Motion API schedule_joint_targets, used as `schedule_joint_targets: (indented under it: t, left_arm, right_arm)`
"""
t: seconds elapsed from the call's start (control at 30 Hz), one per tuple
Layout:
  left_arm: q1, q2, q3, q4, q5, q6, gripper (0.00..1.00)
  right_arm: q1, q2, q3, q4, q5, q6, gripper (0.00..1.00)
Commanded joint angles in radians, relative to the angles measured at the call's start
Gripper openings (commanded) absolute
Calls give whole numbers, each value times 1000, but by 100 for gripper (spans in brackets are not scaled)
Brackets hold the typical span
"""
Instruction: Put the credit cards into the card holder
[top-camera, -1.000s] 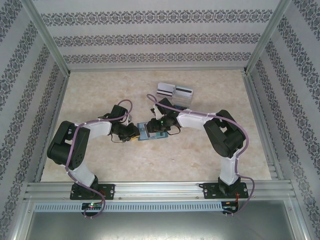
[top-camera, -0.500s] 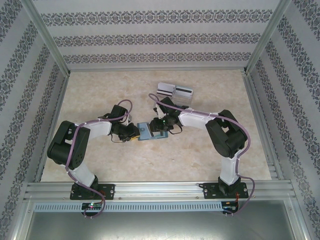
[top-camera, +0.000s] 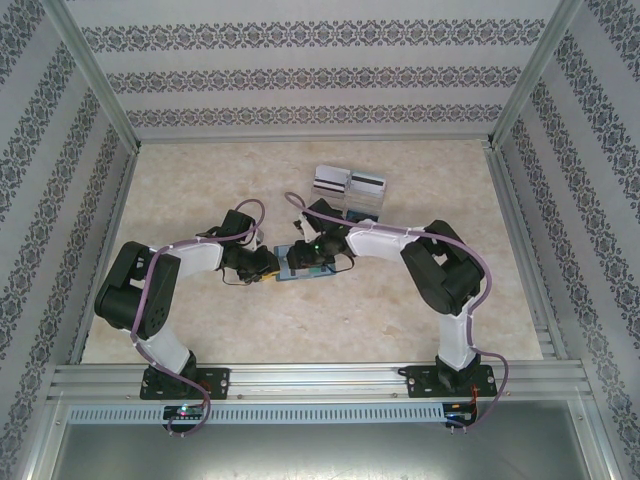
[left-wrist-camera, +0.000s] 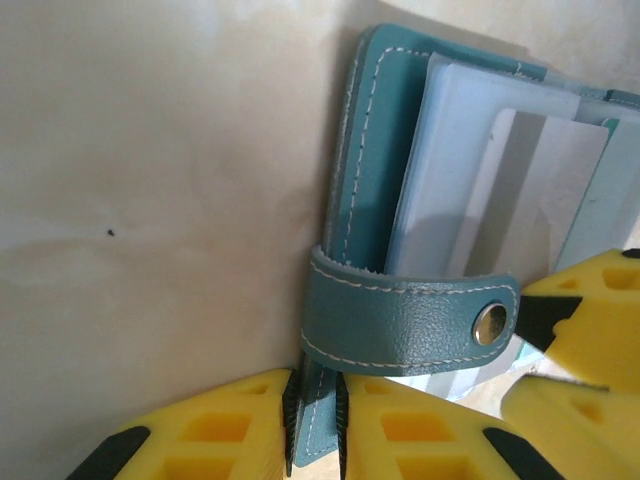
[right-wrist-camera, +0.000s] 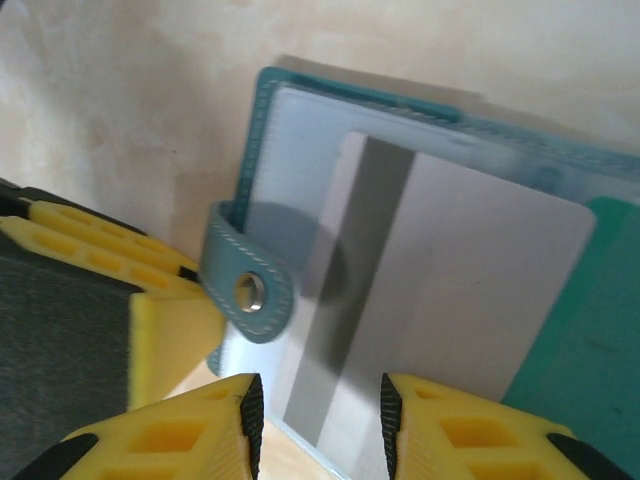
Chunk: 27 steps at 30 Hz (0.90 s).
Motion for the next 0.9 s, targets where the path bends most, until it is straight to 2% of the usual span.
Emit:
schedule_joint_targets:
  t: [0.0,0.4,0.87]
  left_arm:
    - [-17,25,-3,75,29,-8,21]
    - [-18,22,-7,78,28,-5,21]
    - [-18,20,0,66,28,-3,21]
  right_arm:
    - [12,19,26,10,-28,23,39]
    - [-40,-106,-5,-60,30,-26,39]
    - [-56,-31,12,-62,28,-31,39]
